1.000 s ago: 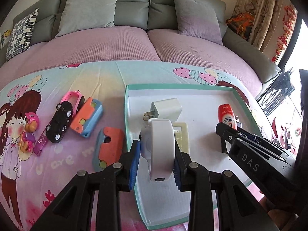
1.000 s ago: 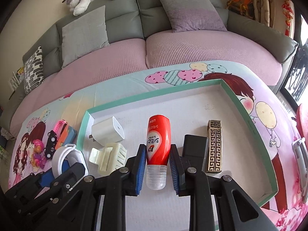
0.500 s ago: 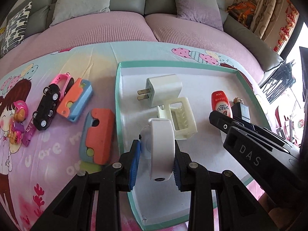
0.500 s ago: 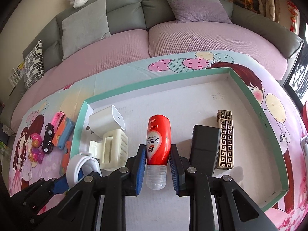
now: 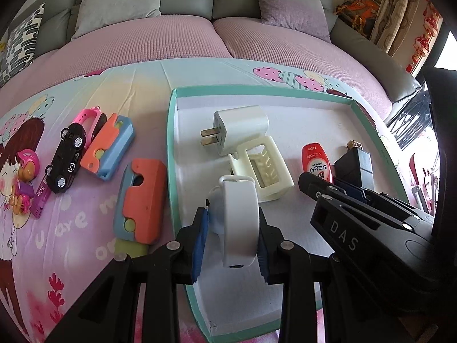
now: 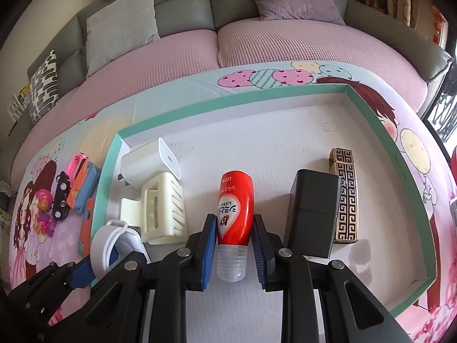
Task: Organize rigid objects
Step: 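Lower and release the white band and red bottle into the tray with both tools, then move both open tools from the tray back over the remaining bed items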
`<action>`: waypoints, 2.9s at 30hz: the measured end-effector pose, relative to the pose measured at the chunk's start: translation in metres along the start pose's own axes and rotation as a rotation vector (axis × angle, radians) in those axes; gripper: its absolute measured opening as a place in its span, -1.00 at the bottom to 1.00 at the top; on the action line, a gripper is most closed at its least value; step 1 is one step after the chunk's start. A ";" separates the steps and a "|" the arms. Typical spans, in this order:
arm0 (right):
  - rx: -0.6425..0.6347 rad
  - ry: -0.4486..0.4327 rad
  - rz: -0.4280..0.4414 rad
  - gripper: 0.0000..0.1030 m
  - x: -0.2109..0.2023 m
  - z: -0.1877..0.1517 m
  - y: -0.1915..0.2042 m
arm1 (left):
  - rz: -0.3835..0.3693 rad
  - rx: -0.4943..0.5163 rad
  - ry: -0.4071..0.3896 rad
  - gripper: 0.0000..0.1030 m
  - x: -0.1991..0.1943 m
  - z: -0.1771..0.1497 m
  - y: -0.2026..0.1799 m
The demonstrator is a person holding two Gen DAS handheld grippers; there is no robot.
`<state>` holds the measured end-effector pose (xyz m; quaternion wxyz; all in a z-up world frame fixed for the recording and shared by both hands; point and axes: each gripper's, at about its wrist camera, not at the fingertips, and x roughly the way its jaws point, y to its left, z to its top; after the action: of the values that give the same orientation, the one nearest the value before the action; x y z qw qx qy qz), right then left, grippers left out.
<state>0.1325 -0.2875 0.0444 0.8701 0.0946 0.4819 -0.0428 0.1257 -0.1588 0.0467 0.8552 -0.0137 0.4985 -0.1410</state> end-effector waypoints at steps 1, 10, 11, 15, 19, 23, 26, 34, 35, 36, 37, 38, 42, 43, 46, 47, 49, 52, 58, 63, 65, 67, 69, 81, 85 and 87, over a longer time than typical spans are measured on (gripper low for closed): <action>-0.002 -0.005 -0.004 -0.48 -0.001 0.000 0.001 | 0.003 0.000 0.001 -0.37 0.000 0.000 0.000; -0.022 -0.068 -0.013 -0.30 -0.019 0.004 0.005 | 0.019 0.000 -0.034 -0.09 -0.013 0.003 0.003; -0.021 -0.075 -0.009 -0.19 -0.021 0.004 0.005 | 0.020 0.000 -0.039 -0.07 -0.015 0.004 0.003; -0.020 -0.102 -0.010 -0.17 -0.028 0.006 0.005 | 0.020 -0.002 -0.055 0.09 -0.022 0.005 0.004; -0.001 -0.137 -0.006 -0.17 -0.037 0.007 0.003 | 0.026 -0.003 -0.086 0.19 -0.031 0.007 0.006; 0.019 -0.189 0.005 -0.17 -0.048 0.009 0.000 | 0.028 -0.013 -0.104 0.20 -0.038 0.008 0.008; 0.038 -0.218 0.016 -0.17 -0.053 0.011 -0.002 | 0.032 -0.026 -0.122 0.20 -0.044 0.009 0.013; 0.051 -0.218 0.018 -0.18 -0.052 0.012 -0.005 | 0.080 -0.119 -0.165 0.20 -0.055 0.011 0.042; 0.048 -0.214 0.016 -0.18 -0.051 0.012 -0.004 | 0.091 -0.133 -0.166 0.20 -0.056 0.011 0.046; 0.044 -0.209 0.014 -0.18 -0.050 0.011 -0.003 | 0.107 -0.147 -0.168 0.20 -0.056 0.011 0.050; 0.037 -0.203 0.010 -0.17 -0.048 0.011 -0.002 | 0.120 -0.159 -0.172 0.20 -0.057 0.010 0.053; 0.031 -0.198 0.005 -0.10 -0.047 0.011 -0.001 | 0.131 -0.171 -0.177 0.20 -0.057 0.010 0.057; 0.025 -0.200 -0.006 0.24 -0.044 0.011 0.000 | 0.163 -0.217 -0.194 0.53 -0.060 0.010 0.071; 0.029 -0.202 -0.001 0.31 -0.044 0.011 -0.001 | 0.176 -0.229 -0.198 0.77 -0.060 0.010 0.074; 0.041 -0.206 0.005 0.64 -0.044 0.011 -0.002 | 0.205 -0.262 -0.210 0.80 -0.063 0.009 0.084; 0.042 -0.207 0.005 0.74 -0.044 0.011 -0.002 | 0.210 -0.277 -0.212 0.80 -0.063 0.008 0.087; 0.045 -0.208 0.006 0.92 -0.043 0.011 -0.002 | 0.214 -0.306 -0.209 0.80 -0.063 0.006 0.094; 0.046 -0.217 0.005 1.00 -0.044 0.011 -0.002 | 0.225 -0.334 -0.207 0.80 -0.063 0.004 0.101; 0.099 -0.222 0.005 1.00 -0.044 0.012 -0.010 | 0.252 -0.360 -0.230 0.81 -0.064 0.002 0.109; 0.159 -0.227 0.019 1.00 -0.046 0.012 -0.019 | 0.273 -0.377 -0.267 0.95 -0.072 0.000 0.119; 0.169 -0.234 0.025 1.00 -0.047 0.012 -0.020 | 0.273 -0.391 -0.276 0.95 -0.074 0.000 0.123; 0.175 -0.243 0.030 1.00 -0.049 0.013 -0.019 | 0.272 -0.406 -0.288 0.95 -0.078 -0.002 0.129; 0.180 -0.257 0.038 1.00 -0.051 0.013 -0.016 | 0.279 -0.417 -0.302 0.95 -0.082 -0.003 0.134; -0.007 -0.261 0.166 1.00 -0.048 0.007 0.067 | 0.380 -0.547 -0.408 0.95 -0.118 -0.025 0.195; -0.064 -0.242 0.217 1.00 -0.043 0.000 0.097 | 0.418 -0.562 -0.405 0.95 -0.121 -0.032 0.210; -0.099 -0.228 0.248 1.00 -0.039 -0.003 0.111 | 0.417 -0.576 -0.395 0.95 -0.121 -0.036 0.217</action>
<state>0.1272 -0.1785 0.0897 0.9212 0.1051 0.3664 0.0779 0.0884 0.0844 0.0963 0.9061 -0.1781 0.3357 0.1861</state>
